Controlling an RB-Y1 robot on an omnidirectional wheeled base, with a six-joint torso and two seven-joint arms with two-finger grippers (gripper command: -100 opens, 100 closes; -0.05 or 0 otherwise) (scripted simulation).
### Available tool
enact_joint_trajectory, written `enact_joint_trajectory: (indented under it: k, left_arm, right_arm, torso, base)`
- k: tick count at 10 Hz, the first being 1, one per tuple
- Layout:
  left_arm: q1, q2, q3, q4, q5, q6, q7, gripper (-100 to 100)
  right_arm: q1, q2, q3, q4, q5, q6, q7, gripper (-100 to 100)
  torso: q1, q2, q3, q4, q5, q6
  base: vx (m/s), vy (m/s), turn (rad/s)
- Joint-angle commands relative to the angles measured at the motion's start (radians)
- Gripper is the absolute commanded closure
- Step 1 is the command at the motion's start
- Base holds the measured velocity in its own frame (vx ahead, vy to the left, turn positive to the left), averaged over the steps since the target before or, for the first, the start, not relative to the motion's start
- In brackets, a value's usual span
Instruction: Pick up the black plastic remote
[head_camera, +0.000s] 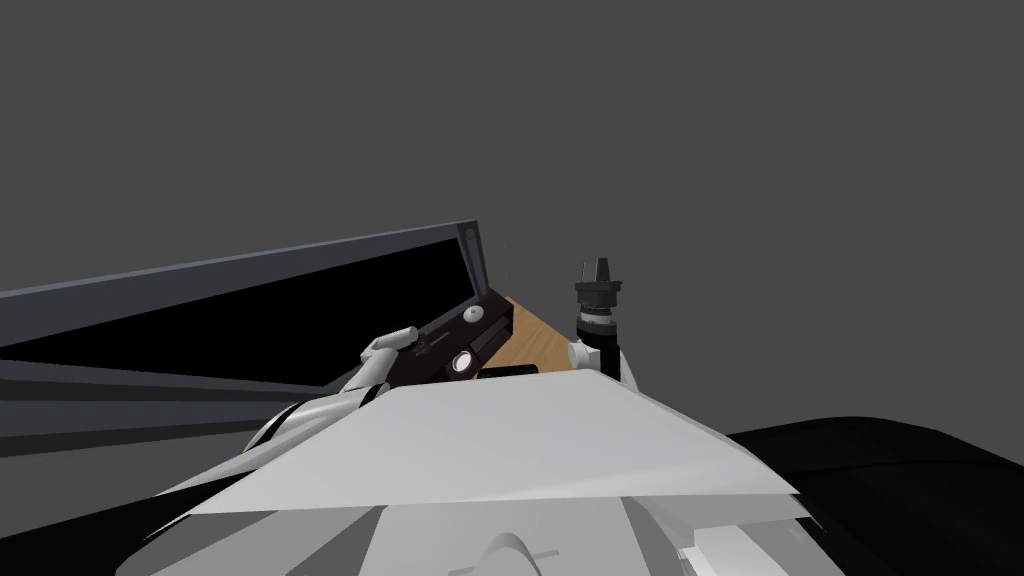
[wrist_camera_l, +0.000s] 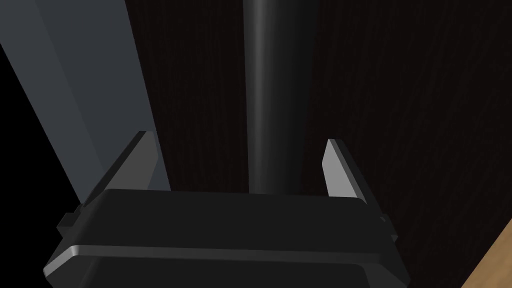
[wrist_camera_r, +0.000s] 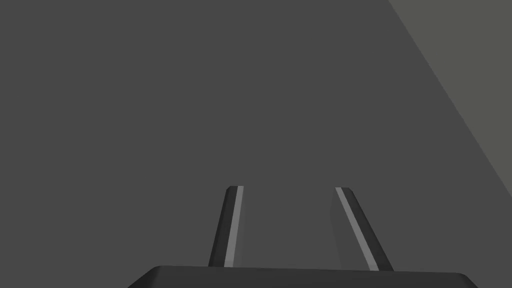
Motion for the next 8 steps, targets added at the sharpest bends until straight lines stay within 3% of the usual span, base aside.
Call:
enact_joint_trajectory:
  k: [1,2,4,5,8]
  left_arm:
    - [-0.031,0.016,0.007,0.050,0.016,0.050,0.002,-100]
    - [-0.031,0.016,0.007,0.065,0.016,0.053,0.002,-100]
    - [-0.065,0.033,0.015,0.127,0.034,0.113,0.004,-100]
    - [-0.065,0.033,0.015,0.134,0.034,0.113,0.004,-100]
    - [-0.101,0.050,0.023,0.213,0.054,0.179,0.007,-100]
  right_arm:
    - [0.000,0.000,0.000,0.000,0.000,0.000,0.000,0]
    - [0.000,0.000,0.000,0.000,0.000,0.000,0.000,0]
    - [0.000,0.000,0.000,0.000,0.000,0.000,0.000,0]
    - [0.000,0.000,0.000,0.000,0.000,0.000,0.000,0]
    - [0.000,0.000,0.000,0.000,0.000,0.000,0.000,0]
  torso:
    - [0.000,0.000,0.000,0.000,0.000,0.000]
    - [0.000,0.000,0.000,0.000,0.000,0.000]
    - [0.000,0.000,0.000,0.000,0.000,0.000]
    - [0.000,0.000,0.000,0.000,0.000,0.000]
    - [0.000,0.000,0.000,0.000,0.000,-0.001]
  base:
    - [0.028,0.000,-0.230]
    - [0.020,0.005,-0.087]
    - [0.022,0.004,-0.163]
    - [0.023,0.008,-0.068]
    - [0.024,0.009,-0.133]
